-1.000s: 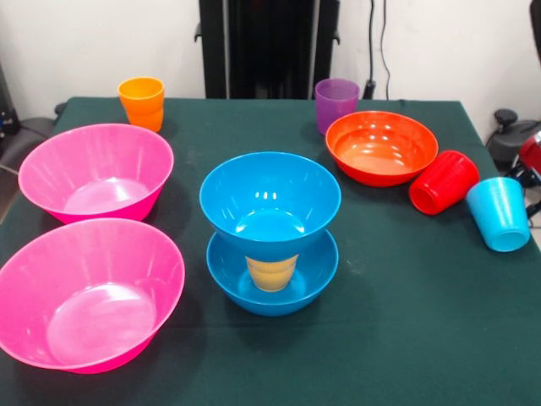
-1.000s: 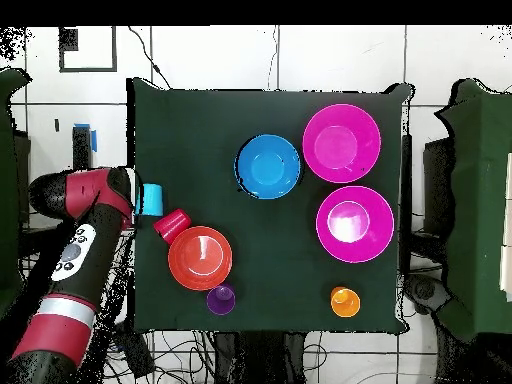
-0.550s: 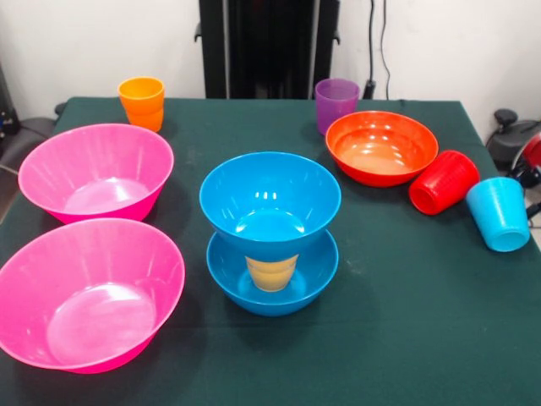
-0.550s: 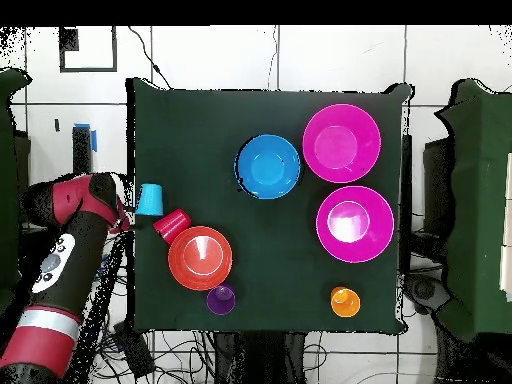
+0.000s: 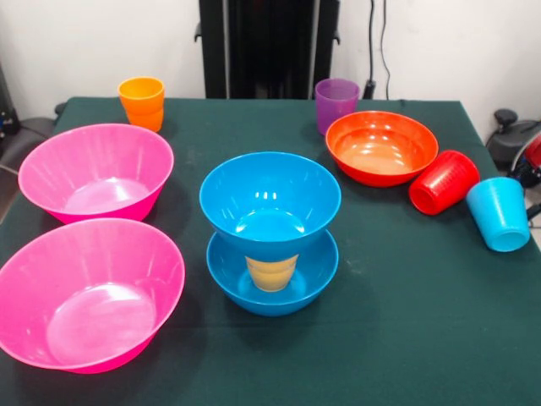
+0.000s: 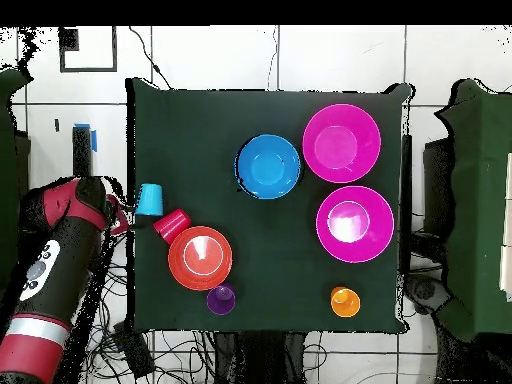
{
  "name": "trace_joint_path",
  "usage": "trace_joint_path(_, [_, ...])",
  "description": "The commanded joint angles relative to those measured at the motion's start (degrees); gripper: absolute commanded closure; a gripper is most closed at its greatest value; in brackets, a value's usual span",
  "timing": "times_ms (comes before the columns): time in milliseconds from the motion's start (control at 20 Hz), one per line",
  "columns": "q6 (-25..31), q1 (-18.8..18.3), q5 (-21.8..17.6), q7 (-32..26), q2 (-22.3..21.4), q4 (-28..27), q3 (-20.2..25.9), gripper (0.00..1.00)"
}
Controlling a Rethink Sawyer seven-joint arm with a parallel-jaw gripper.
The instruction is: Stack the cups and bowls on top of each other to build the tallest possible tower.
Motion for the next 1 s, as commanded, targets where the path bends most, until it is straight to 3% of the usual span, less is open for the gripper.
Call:
trace_joint_path(50, [-9.6,-1.4,-1.0,9.0,6.6,-1.5,5.8,0.00])
trace_joint_path(200, [-8.0,-2.2,-1.4,6.9,5.4,-1.6,5.9,0.00])
trace_joint_path(400, [-7.2,-3.9,-0.9,1.4,0.5,1.8,9.5,0.00])
trace_joint_path(550, [-4.9,-5.4,-2.0,-2.2,-2.6,2.6,9.7,0.00])
trace_joint_path(1000, [-3.2,-9.2,-4.1,-8.1,-6.3,2.2,11.6,0.00])
